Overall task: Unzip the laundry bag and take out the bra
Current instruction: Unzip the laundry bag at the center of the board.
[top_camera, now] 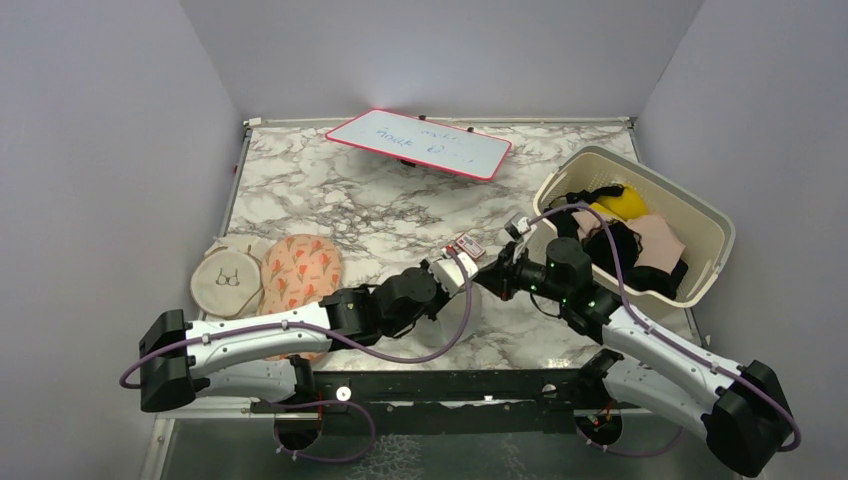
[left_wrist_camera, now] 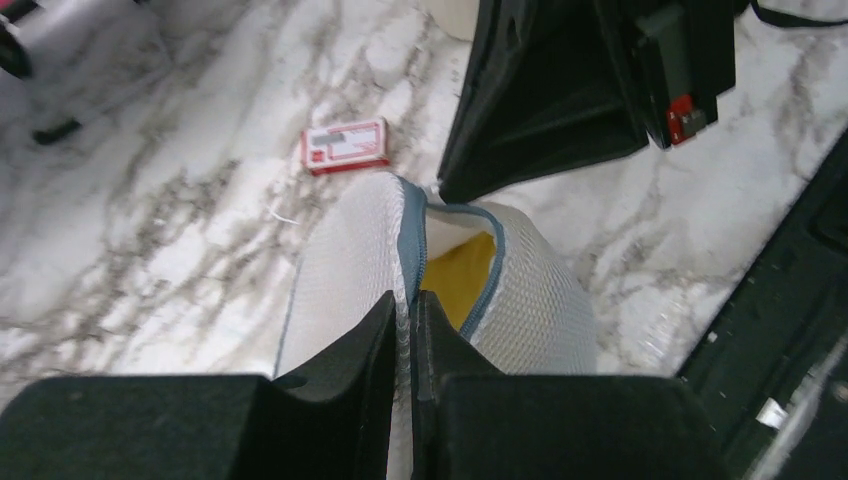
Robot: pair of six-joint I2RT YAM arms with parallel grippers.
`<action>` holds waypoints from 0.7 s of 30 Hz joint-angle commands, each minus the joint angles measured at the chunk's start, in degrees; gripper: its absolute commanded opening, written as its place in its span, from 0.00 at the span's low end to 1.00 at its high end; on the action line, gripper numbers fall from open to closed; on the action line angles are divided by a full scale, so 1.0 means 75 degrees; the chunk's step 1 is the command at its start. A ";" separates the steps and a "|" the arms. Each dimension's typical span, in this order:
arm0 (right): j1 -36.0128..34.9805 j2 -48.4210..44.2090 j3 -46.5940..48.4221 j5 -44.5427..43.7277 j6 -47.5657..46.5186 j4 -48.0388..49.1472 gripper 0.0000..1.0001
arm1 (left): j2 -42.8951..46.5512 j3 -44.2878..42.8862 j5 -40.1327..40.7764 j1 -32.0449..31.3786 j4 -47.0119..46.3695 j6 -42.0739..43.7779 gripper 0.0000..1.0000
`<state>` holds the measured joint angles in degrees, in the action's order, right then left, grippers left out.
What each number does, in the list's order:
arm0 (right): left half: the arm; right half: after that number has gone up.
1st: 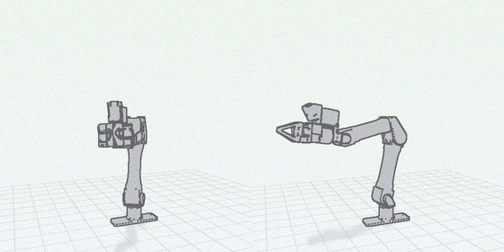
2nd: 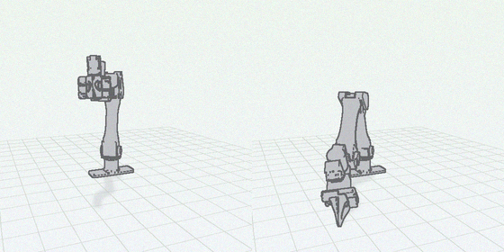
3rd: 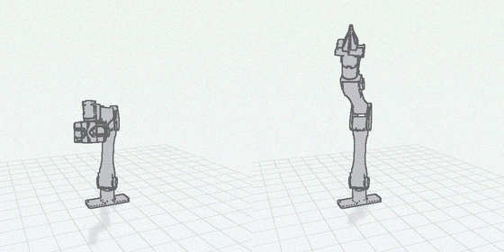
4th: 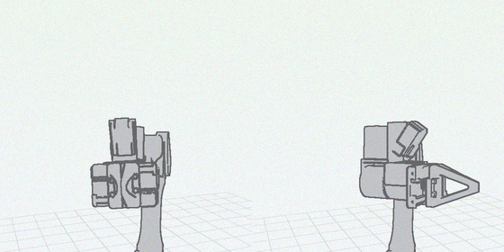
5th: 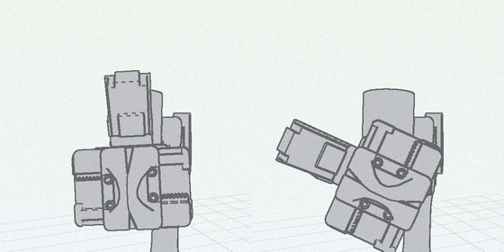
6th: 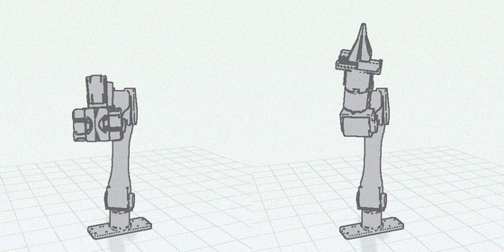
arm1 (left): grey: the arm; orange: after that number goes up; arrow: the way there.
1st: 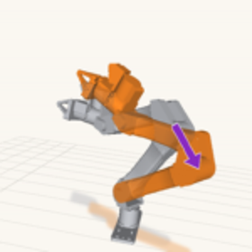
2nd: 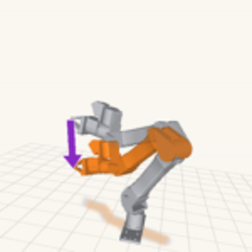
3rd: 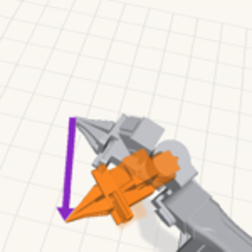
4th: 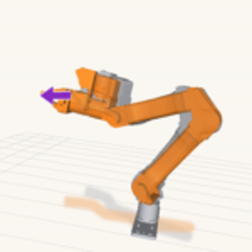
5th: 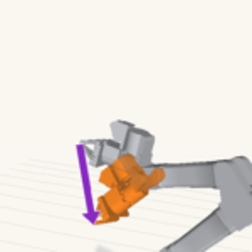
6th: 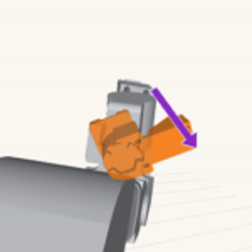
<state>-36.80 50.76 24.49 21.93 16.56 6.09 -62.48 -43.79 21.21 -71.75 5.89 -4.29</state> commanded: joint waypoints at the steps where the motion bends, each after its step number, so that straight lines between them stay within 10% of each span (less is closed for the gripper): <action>1: -0.0001 0.0295 0.0511 0.0276 0.0033 0.0511 0.01 | -0.0251 -0.0829 0.1324 -0.0020 -0.0020 0.1133 0.00; 16: 0.0005 0.0485 0.0392 0.0794 0.0095 0.0627 0.01 | -0.0260 -0.0262 -0.0339 -0.0020 0.0920 0.0521 0.00; 21: -0.0004 0.0352 0.0472 0.1194 0.0000 0.0279 0.01 | -0.0564 -0.0726 -0.0605 -0.0020 0.1704 -0.0715 0.22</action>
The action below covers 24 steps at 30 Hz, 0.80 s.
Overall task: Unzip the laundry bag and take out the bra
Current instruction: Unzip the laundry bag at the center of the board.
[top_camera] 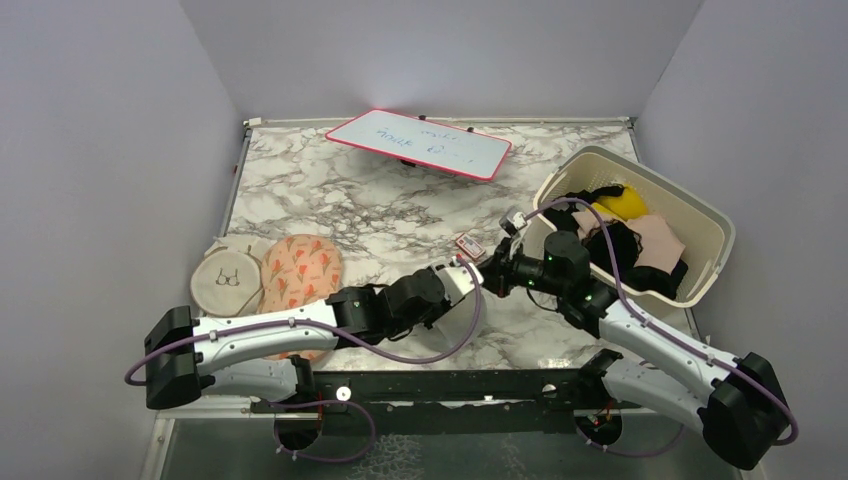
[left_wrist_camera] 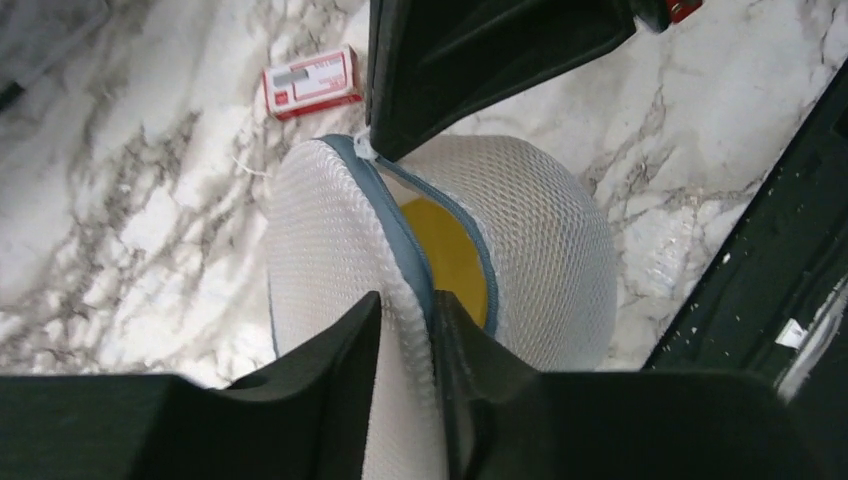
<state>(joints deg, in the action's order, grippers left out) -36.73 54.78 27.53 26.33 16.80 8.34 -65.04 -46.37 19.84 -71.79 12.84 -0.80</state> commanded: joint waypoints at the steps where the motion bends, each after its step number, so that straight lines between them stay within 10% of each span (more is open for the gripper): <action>1: -0.0010 -0.0209 0.0110 0.0693 -0.0074 -0.0091 0.01 | -0.0334 -0.0575 -0.0257 -0.0014 0.0938 -0.1423 0.25; 12: -0.0002 -0.0298 0.0534 0.1007 -0.0291 -0.0628 0.01 | -0.1286 -0.1842 0.1255 -0.0014 0.1641 -0.1769 0.35; 24: -0.0005 -0.0448 0.0530 0.0763 -0.0106 -0.0759 0.01 | -0.1892 -0.2438 0.1425 -0.0010 0.1823 -0.1081 0.00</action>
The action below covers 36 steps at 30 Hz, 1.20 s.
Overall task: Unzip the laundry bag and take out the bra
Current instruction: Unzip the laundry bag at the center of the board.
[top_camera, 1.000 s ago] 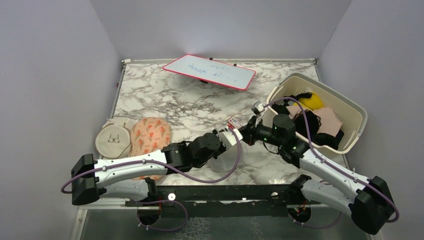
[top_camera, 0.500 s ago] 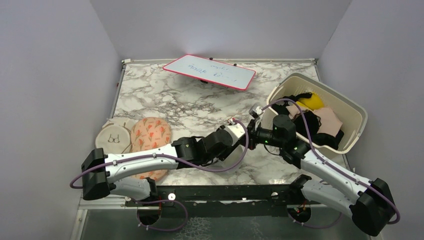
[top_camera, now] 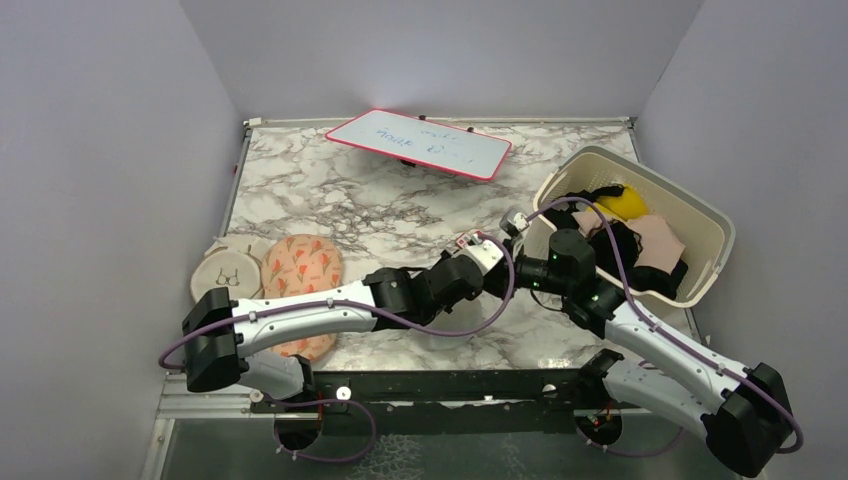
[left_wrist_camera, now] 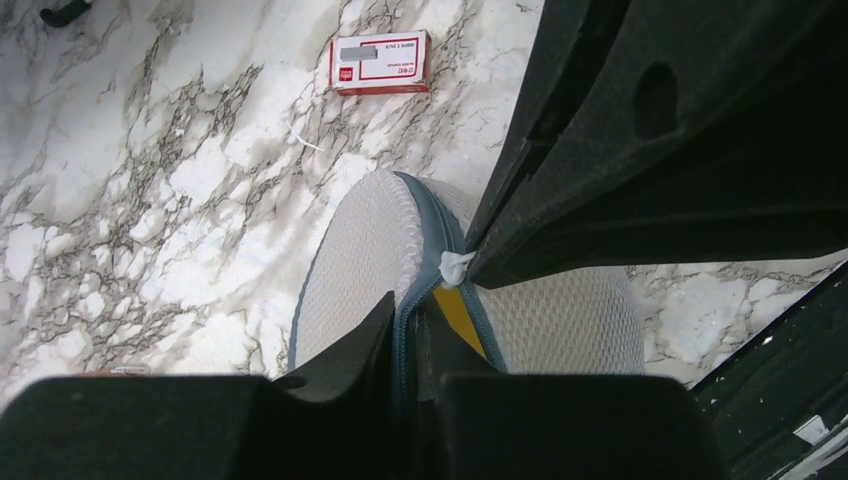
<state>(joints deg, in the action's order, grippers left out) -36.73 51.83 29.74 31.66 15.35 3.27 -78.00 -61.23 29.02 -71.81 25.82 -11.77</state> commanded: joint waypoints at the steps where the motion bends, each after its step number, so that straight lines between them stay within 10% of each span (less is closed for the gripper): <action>1: -0.0012 -0.0031 0.0250 -0.0015 0.0100 -0.0119 0.01 | -0.0183 -0.0504 0.0198 -0.0009 0.0095 0.0475 0.00; 15: 0.0001 0.0257 0.0403 -0.1354 0.0836 -0.0175 0.01 | 0.1164 0.0097 -0.1906 -0.0011 -0.1028 0.2573 0.00; 31: 0.0409 0.1029 0.0372 -0.1484 0.1300 0.0490 0.01 | 0.2932 0.2323 0.0206 -0.0011 -0.2866 0.4420 0.00; 36: 0.0468 0.1271 0.0110 0.0451 0.0844 0.1745 0.01 | 0.3373 0.3138 0.0009 -0.0011 -0.4016 0.4753 0.00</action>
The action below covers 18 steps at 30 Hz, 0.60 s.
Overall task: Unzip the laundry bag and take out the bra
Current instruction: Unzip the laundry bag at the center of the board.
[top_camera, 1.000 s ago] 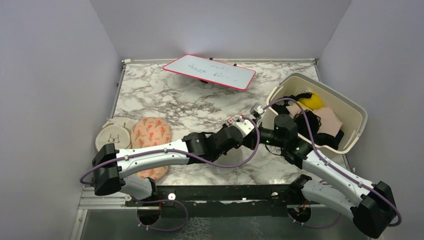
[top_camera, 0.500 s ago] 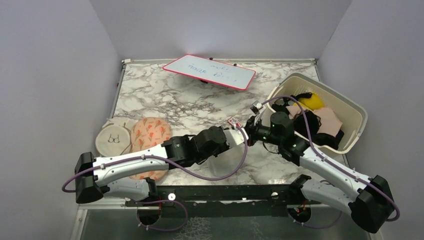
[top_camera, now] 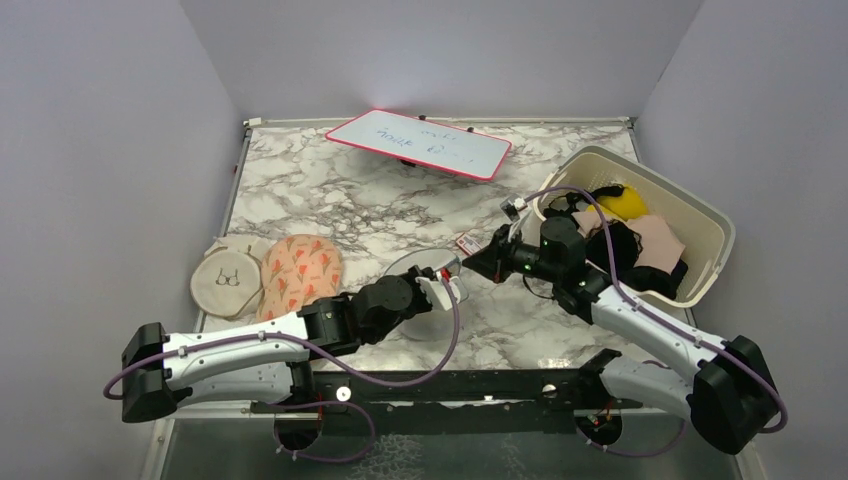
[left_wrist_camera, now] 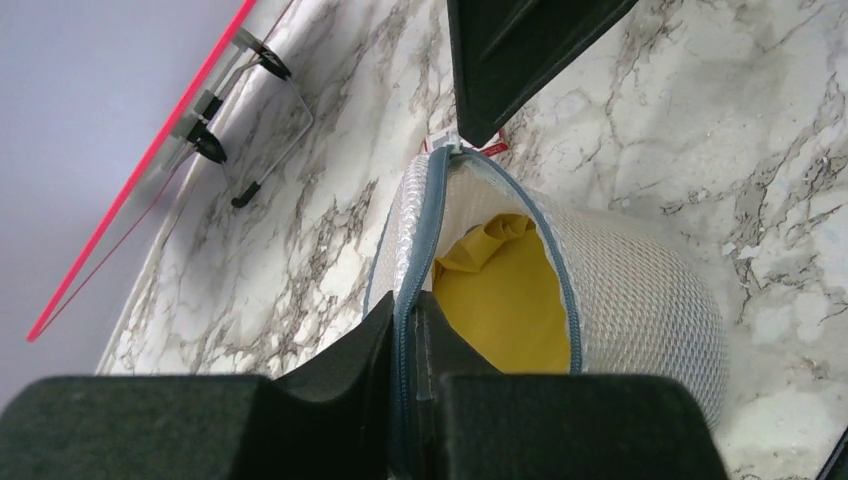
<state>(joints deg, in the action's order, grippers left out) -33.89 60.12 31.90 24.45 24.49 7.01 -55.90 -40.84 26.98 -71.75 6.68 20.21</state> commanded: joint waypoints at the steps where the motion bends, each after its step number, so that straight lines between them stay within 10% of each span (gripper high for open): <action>1: 0.0089 0.0220 -0.0227 0.1772 -0.0364 0.1463 0.01 | 0.0437 0.0504 0.0119 -0.0020 -0.1526 0.0428 0.00; 18: 0.0022 -0.0017 -0.0094 0.2605 -0.0787 0.0642 0.01 | -0.0815 -0.0510 -0.0398 -0.0032 0.0702 -0.1834 0.46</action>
<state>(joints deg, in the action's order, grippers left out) -33.43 61.32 30.04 41.69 20.21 13.15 -60.03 -40.49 23.40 -71.75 7.29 8.23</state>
